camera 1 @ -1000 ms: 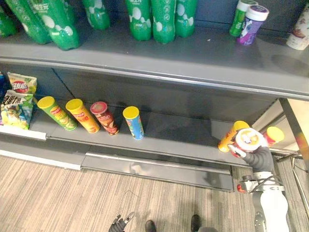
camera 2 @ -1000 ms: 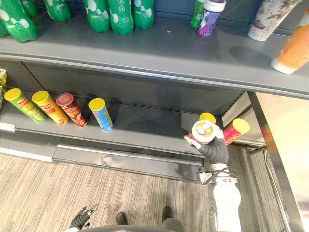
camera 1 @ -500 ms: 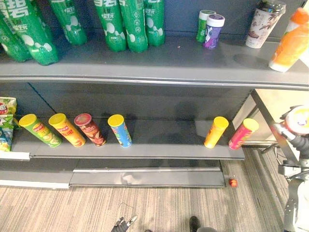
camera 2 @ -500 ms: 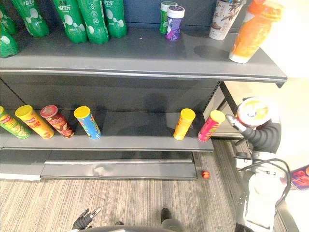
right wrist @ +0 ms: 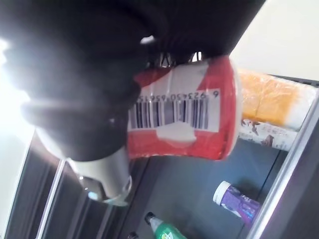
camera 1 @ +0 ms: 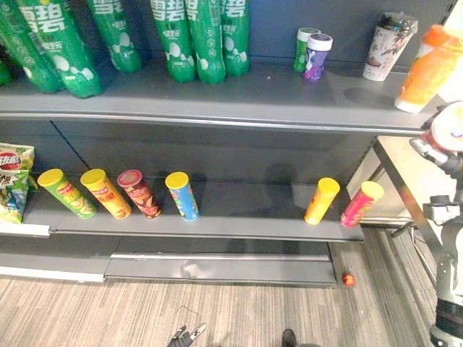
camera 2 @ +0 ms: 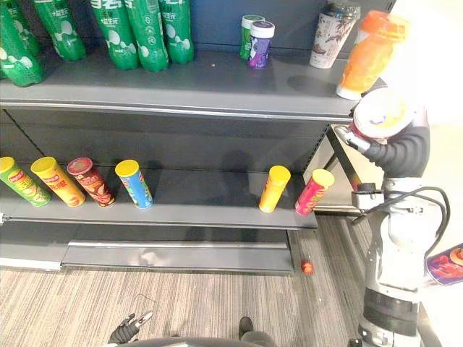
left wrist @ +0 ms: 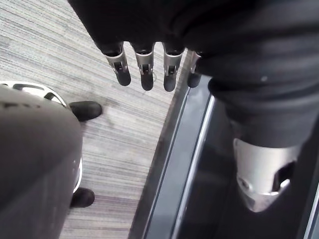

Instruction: Put the gum and the chips on the shelf.

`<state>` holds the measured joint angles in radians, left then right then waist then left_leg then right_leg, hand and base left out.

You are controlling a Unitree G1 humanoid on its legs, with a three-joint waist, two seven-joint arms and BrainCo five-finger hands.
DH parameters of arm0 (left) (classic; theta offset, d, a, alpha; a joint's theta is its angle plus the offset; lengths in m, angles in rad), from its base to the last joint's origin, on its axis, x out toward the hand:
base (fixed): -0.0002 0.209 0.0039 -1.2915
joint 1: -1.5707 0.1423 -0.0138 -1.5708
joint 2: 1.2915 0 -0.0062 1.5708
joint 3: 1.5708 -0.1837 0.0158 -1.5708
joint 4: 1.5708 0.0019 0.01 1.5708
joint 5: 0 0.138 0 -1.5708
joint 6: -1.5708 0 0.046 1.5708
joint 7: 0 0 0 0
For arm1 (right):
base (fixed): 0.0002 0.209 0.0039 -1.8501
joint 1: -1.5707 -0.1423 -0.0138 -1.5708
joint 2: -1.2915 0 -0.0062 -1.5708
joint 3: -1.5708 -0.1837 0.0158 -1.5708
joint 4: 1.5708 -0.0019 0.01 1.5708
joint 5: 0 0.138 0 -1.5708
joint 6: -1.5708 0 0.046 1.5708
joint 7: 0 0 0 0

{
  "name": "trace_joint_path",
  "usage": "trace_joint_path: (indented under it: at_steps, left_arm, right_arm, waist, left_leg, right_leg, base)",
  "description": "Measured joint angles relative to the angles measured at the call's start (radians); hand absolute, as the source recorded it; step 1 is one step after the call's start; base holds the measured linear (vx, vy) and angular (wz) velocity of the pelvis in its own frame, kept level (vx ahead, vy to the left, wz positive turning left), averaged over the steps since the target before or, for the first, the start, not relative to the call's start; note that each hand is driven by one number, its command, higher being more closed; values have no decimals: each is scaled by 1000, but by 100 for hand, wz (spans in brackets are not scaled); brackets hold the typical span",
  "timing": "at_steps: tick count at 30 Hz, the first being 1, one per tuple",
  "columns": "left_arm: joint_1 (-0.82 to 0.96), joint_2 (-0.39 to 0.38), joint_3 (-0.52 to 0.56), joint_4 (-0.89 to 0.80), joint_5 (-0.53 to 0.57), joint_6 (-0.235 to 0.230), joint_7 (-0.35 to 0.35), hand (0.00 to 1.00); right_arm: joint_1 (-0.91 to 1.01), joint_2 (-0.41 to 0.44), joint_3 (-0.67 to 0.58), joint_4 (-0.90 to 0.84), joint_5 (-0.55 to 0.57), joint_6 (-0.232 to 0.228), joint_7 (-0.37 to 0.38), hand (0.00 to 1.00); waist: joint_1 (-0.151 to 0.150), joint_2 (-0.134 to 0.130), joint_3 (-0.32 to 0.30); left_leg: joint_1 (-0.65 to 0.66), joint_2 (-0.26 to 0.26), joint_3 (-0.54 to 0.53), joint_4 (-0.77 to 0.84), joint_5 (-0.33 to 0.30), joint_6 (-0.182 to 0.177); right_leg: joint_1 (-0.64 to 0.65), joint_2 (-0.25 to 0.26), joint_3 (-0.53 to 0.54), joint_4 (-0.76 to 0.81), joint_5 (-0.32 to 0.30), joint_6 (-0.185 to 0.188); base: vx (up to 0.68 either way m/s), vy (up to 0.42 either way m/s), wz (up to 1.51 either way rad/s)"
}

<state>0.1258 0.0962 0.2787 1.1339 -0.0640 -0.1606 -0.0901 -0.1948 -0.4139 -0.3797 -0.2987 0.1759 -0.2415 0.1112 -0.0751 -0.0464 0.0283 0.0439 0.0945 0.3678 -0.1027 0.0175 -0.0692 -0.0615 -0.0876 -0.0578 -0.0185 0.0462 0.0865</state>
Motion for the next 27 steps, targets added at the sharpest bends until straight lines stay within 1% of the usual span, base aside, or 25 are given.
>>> trace_joint_path:
  at_steps: [1,3,6,8,11,13,15,17,19,20,21,27]
  left_arm:
    - [-1,2,-6,-1,0,4,-1,0]
    - [-1,6,-8,0,0,11,-1,0]
    - [-1,8,-20,-1,0,13,-1,0]
    - [-3,10,-28,-1,-1,14,0,0]
    - [-7,13,-42,-3,-1,18,-1,0]
    - [-10,12,-49,-10,-2,18,-1,0]
    - [-9,15,-52,-11,-3,20,0,0]
    - [-9,18,-63,-16,-3,22,0,0]
    - [-12,23,-77,-21,-5,36,0,0]
    - [-13,24,-77,-22,-7,38,1,0]
    - [-15,25,-78,-22,-8,40,1,0]
    - [-16,25,-79,-25,-11,40,4,0]
  right_arm:
    - [-17,-4,15,15,1,14,0,100]
    - [-44,-4,39,47,4,20,0,100]
    - [-95,-28,87,126,64,43,-1,100]
    - [-136,-49,124,172,82,62,-3,100]
    - [-202,-62,179,231,121,74,-6,100]
    - [-238,-80,213,255,151,91,-15,100]
    - [-287,-86,243,293,161,104,-17,100]
    - [-337,-96,269,332,200,110,-19,100]
    - [-393,-113,292,376,245,116,-20,100]
    - [-411,-119,303,393,260,120,-21,100]
    - [-445,-126,324,425,276,135,-21,100]
    - [-602,-130,427,522,350,168,-25,100]
  waist:
    - [1,-4,-4]
    - [1,-5,-5]
    - [1,-5,-6]
    - [5,-5,-6]
    - [13,-4,-6]
    - [28,-5,-6]
    - [30,-5,-6]
    - [33,-5,-5]
    - [37,-7,-5]
    - [39,-7,-5]
    - [48,-7,-5]
    - [53,-8,-4]
  left_leg:
    - [-2,0,-2,0,3,0]
    - [-3,1,-5,0,6,0]
    - [-4,2,-22,-1,10,-2]
    - [-4,4,-23,-1,11,-5]
    - [-6,6,-24,-1,15,-7]
    - [-8,6,-26,-1,17,-7]
    - [-10,6,-29,-1,18,-7]
    - [-14,5,-32,-1,18,-6]
    - [-25,4,-46,-1,26,1]
    - [-26,4,-46,-1,28,1]
    - [-25,5,-46,-1,29,0]
    - [-28,10,-51,-1,32,-2]
  right_leg:
    - [0,0,-1,-4,4,-1]
    - [1,1,-3,-4,5,-2]
    - [6,1,-16,-5,7,-2]
    - [13,2,-20,-14,9,-5]
    - [13,4,-22,-17,10,-5]
    - [13,4,-27,-19,10,-5]
    - [13,4,-31,-21,10,-4]
    - [14,3,-35,-25,11,-3]
    - [14,1,-49,-36,18,-5]
    - [14,2,-50,-37,20,-6]
    - [15,3,-50,-39,24,-7]
    - [18,9,-51,-48,31,-12]
  base:
    - [0,0,0]
    - [-26,-10,4]
    - [-28,-11,11]
    - [-38,-10,7]
    - [-14,-5,1]
    - [-6,-9,4]
    - [9,-1,5]
    - [18,0,7]
    - [31,-5,15]
    - [38,-8,6]
    - [0,0,0]
    - [6,-2,0]
